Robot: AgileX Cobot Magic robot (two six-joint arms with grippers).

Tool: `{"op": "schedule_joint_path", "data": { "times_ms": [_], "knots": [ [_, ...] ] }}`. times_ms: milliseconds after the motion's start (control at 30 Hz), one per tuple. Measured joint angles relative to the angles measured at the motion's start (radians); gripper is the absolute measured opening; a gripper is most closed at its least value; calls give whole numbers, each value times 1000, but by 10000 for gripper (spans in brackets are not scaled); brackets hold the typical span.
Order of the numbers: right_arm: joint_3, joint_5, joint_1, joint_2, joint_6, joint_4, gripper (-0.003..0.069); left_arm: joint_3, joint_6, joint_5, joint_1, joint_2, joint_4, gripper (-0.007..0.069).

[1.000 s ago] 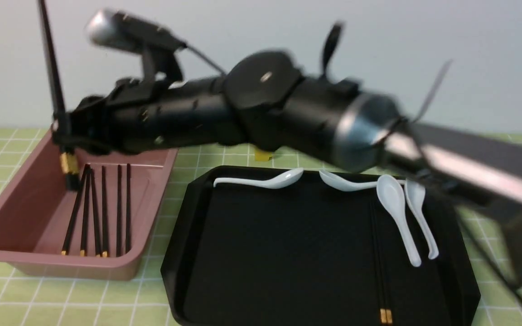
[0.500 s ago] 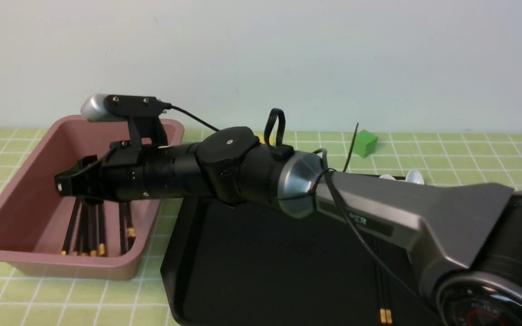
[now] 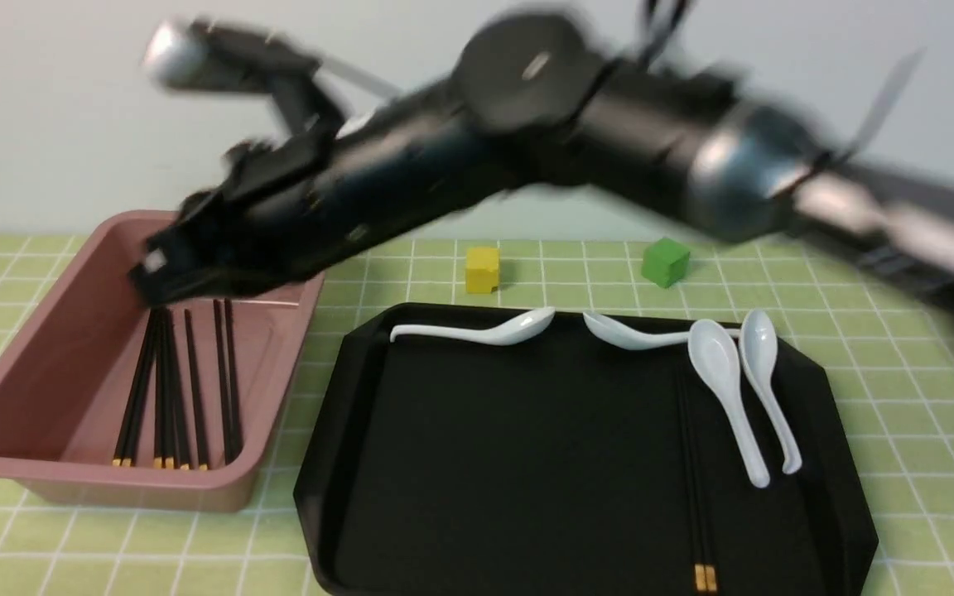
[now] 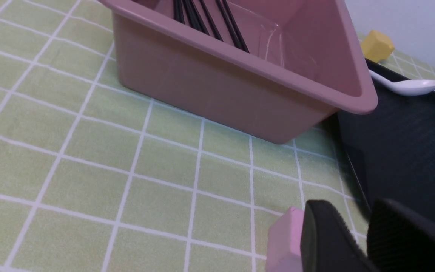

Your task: On green tablecloth take chopsticks from black tray and put them in box.

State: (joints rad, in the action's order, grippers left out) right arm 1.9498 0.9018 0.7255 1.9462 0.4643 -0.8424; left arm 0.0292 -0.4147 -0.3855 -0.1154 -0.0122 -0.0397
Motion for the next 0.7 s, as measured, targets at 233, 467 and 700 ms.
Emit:
{"op": "schedule_joint_path", "data": {
  "times_ms": [233,467,700],
  "knots": [
    [3,316,-75,-297,-293,544,0,0,0,0,0,0,0,193],
    [-140,356,-81,-641,-464,915,1,0,0,0,0,0,0,193],
    [-660,175,-81,-1128,-572,1055,3,0,0,0,0,0,0,193]
  ]
}}
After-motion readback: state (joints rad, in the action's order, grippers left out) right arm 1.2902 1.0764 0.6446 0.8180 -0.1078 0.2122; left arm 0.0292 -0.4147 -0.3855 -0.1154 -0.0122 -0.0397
